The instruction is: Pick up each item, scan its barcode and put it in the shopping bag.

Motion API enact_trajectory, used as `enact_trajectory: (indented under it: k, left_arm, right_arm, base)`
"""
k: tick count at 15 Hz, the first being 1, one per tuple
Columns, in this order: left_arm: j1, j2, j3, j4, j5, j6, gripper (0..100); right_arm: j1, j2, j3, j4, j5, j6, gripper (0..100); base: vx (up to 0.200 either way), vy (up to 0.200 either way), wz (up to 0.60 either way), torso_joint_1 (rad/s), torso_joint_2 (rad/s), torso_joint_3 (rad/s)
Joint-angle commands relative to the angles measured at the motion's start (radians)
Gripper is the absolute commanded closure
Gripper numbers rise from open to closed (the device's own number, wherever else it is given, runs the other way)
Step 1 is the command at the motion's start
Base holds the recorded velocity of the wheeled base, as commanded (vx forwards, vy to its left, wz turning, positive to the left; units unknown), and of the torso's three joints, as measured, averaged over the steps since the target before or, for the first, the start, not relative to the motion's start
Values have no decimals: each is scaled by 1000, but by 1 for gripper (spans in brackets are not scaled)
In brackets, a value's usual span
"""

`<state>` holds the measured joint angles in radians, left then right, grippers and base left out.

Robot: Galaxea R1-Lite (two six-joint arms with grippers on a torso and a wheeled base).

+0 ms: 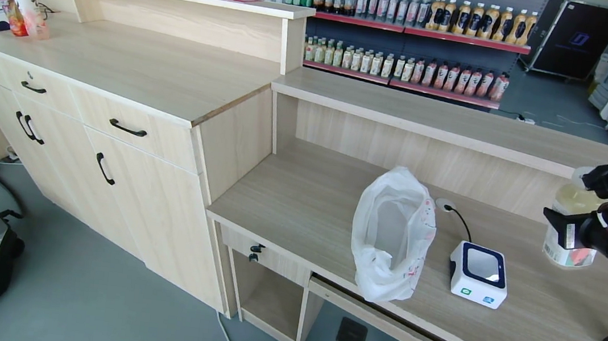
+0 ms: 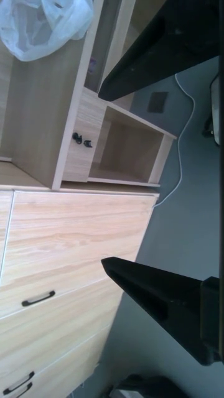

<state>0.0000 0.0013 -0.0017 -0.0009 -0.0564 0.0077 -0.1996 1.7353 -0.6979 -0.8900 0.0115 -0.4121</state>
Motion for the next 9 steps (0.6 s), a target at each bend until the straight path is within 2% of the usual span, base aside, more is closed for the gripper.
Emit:
enact_trajectory:
  k: [1,3,9]
  left_arm:
    - [0,0,0,-1,0,0,0]
    - [0,0,0,-1,0,0,0]
    - [0,0,0,-1,0,0,0]
  right_arm:
    - [26,-22,17,-32,-7,-2,100]
    - [48,-22,31,-78,-4,-14,100]
    - [167,119,14,-291,-38,-20,100]
  base:
    - [0,0,0,0,0,0]
    - [0,0,0,0,0,0]
    - [0,0,600,5,2,2]
